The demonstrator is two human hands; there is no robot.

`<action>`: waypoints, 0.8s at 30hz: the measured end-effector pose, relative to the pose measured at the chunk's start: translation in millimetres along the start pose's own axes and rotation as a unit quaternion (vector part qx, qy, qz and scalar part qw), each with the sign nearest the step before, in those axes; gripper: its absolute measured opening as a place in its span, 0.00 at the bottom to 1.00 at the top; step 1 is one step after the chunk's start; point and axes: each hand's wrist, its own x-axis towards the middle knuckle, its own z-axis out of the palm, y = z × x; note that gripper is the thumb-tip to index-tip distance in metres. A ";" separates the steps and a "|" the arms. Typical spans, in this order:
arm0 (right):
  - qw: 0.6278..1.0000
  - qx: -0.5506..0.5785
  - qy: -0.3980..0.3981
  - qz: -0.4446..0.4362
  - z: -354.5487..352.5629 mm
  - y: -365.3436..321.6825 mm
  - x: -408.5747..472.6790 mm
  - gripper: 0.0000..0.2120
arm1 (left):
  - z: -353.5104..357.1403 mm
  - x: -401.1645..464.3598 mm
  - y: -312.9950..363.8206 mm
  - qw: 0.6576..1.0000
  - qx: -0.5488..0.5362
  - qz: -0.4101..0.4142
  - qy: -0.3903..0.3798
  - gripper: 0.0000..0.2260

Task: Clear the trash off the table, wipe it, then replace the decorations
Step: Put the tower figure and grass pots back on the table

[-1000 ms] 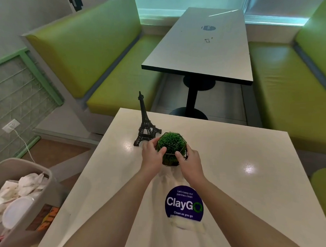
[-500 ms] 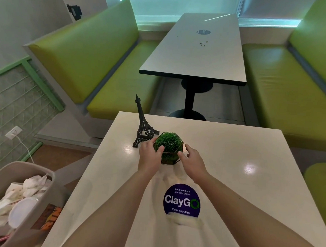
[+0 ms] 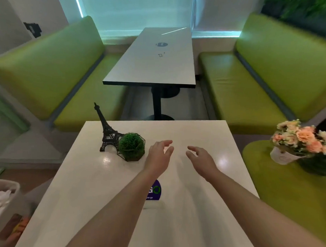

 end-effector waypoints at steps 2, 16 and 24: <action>1.000 -0.002 0.024 0.011 -35.1 18.2 -11.5 0.17 | 27.7 -3.8 23.7 0.999 0.002 0.007 -0.038 0.15; 0.977 -0.023 0.175 0.123 -231.7 171.3 -39.1 0.12 | 219.4 -28.7 183.5 0.983 -0.024 0.047 -0.174 0.16; 0.960 -0.049 0.210 0.180 -328.8 256.8 -31.6 0.13 | 349.0 -30.8 246.8 0.964 -0.017 0.020 -0.264 0.20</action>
